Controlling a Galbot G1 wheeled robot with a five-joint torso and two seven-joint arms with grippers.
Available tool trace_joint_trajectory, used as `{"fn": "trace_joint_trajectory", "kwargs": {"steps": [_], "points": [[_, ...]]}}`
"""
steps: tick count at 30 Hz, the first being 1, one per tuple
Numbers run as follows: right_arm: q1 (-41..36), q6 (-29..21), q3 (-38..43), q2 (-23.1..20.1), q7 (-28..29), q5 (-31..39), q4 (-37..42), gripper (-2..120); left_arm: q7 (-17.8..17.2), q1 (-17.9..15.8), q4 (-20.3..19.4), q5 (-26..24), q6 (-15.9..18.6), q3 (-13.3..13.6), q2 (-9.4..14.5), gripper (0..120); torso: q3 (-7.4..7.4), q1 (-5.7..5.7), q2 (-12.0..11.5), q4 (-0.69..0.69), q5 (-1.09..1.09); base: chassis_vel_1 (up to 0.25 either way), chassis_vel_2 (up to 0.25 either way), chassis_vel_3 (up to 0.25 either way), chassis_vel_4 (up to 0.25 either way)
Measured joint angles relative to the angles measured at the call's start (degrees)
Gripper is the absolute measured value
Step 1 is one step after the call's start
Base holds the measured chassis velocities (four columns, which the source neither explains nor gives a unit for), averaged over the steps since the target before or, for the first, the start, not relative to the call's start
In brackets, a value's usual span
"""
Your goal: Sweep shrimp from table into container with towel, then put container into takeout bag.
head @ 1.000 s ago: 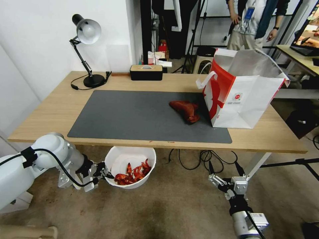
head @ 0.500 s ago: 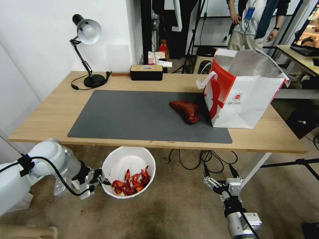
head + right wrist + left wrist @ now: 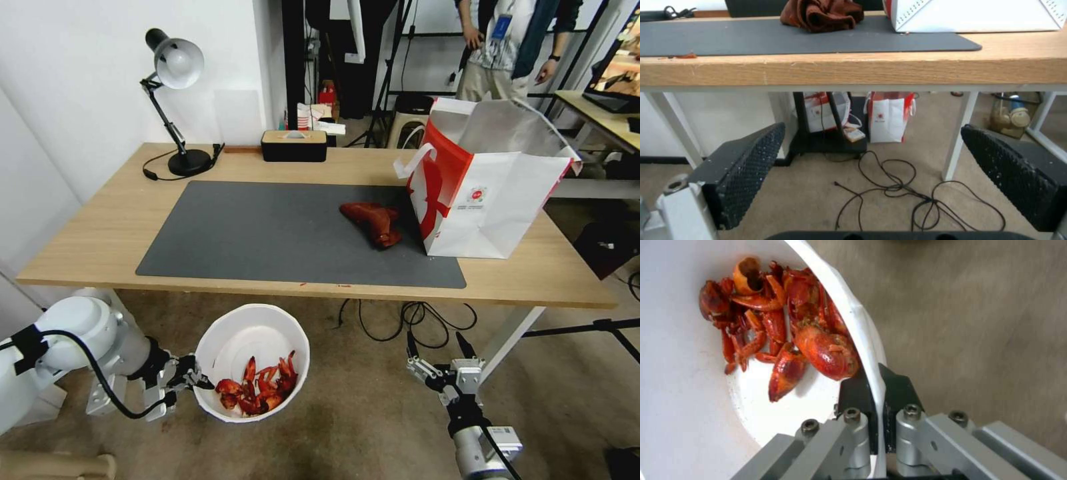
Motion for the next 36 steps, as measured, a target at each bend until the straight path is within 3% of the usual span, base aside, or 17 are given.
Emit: {"fn": "trace_joint_trajectory", "kwargs": {"steps": [2,3,5,7,8,11,12,16,21,25,28,31,36], "points": [[0.3,0.1,-0.2,0.0,0.0,0.3,-0.3,100,1.1,-0.7,-1.8,-3.2,0.2,-3.3,2.0,0,0.0,0.0,0.0,-0.01,0.01,0.0,0.0,0.0,0.0],[0.3,0.1,-0.2,0.0,0.0,0.3,-0.3,100,1.1,-0.7,-1.8,-3.2,0.2,-3.3,2.0,0,0.0,0.0,0.0,-0.01,0.01,0.0,0.0,0.0,0.0],[0.2,0.1,-0.2,0.2,0.0,0.3,-0.2,100,1.7,-2.7,-3.0,-7.3,1.1,-3.6,4.6,0,0.0,0.0,0.0,0.0,0.0,0.0,0.0,0.0,0.0],[-0.2,0.1,0.1,0.4,-0.1,0.2,0.2,100,2.5,-6.5,-4.1,-11.8,2.2,-1.9,7.4,0,0.0,0.0,0.0,-0.01,-0.02,0.0,0.0,0.0,0.0],[-0.2,0.1,0.1,0.4,-0.1,0.2,0.2,100,2.5,-6.5,-4.1,-11.8,2.2,-1.9,7.4,0,0.0,0.0,0.0,-0.01,-0.02,0.0,0.0,0.0,0.0],[-0.8,0.1,0.3,0.6,-0.1,0.0,0.5,100,3.2,-13.9,-5.5,-19.0,4.1,1.4,12.2,0,0.0,0.01,0.0,-0.01,0.01,0.0,0.0,0.0,0.0],[-0.8,0.1,0.3,0.6,-0.1,0.0,0.5,100,3.2,-13.9,-5.5,-19.0,4.1,1.4,12.2,0,0.0,0.01,0.0,-0.01,0.01,0.0,0.0,0.0,0.0],[-1.5,0.3,0.2,1.3,-0.2,-0.9,0.6,100,4.2,-21.4,-4.8,-25.8,6.2,4.5,14.9,0,0.0,0.01,0.0,0.0,0.0,0.0,0.0,0.0,0.0],[-2.2,0.4,0.1,1.8,-0.5,-1.6,1.0,100,4.2,-24.6,-2.6,-26.6,6.1,6.2,14.4,0,0.0,0.01,0.0,-0.01,0.0,0.0,0.0,0.0,0.0],[-2.9,0.5,0.6,2.2,-0.7,-2.2,1.1,100,3.1,-26.0,1.1,-26.8,5.7,6.9,12.2,0,0.0,0.01,0.0,-0.01,-0.01,0.0,0.0,0.0,0.0],[-3.5,0.8,0.8,2.9,-1.2,-3.0,1.0,100,1.5,-26.8,6.2,-28.3,7.4,7.7,10.0,0,0.0,0.01,0.0,-0.01,-0.02,0.0,0.0,0.0,0.0],[-3.9,0.9,0.6,3.4,-1.4,-3.5,0.8,100,1.0,-27.1,8.7,-29.5,9.1,8.0,8.7,0,0.01,0.01,0.0,-0.01,-0.03,0.0,0.0,0.0,0.0],[-4.1,0.9,-0.2,3.5,-1.5,-4.2,0.7,100,1.8,-28.6,8.9,-29.8,11.5,8.9,7.7,0,0.01,0.01,0.0,0.0,0.0,0.0,0.0,0.0,0.0]]}}
